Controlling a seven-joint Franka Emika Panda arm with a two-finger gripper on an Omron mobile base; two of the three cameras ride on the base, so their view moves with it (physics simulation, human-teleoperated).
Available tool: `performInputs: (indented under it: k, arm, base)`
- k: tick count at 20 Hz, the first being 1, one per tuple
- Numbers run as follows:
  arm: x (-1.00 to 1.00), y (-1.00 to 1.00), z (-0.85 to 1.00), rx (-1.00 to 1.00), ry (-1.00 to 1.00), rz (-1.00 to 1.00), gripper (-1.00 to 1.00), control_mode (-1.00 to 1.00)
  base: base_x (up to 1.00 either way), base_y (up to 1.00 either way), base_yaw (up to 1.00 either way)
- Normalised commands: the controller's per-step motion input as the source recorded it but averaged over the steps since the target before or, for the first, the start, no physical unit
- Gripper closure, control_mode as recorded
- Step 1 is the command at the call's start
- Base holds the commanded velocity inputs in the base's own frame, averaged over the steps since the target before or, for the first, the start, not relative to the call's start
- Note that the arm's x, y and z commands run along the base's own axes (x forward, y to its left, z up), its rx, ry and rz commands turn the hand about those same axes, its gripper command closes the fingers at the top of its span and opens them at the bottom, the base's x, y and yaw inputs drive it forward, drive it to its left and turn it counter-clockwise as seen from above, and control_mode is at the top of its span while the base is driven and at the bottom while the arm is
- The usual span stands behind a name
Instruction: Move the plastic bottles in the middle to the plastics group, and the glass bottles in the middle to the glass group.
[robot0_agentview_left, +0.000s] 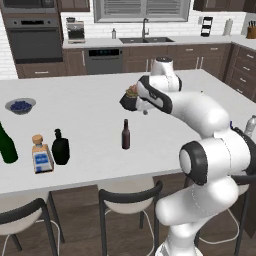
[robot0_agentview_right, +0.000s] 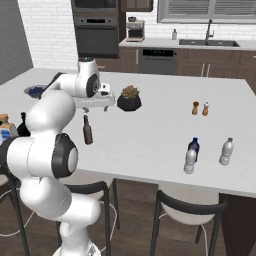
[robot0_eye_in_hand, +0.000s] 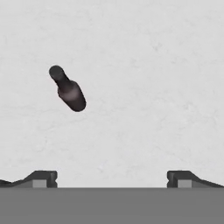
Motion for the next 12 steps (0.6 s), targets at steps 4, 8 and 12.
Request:
performInputs:
  k: [4,8,12]
  arm:
    - [-0.12,0.34,-0.16,0.07,-0.17,-0.12,-1.00,-1.00]
    - [-0.01,0.13,-0.12,0.15,-0.26,-0.26,-1.00,-1.00]
    - [0.00,0.27,0.00,0.08,-0.06,-0.07,-1.00,-1.00]
  base:
    - [0.00,0.00,0.00]
    - [0.00,0.00,0.00]
    - [0.00,0.00,0.00]
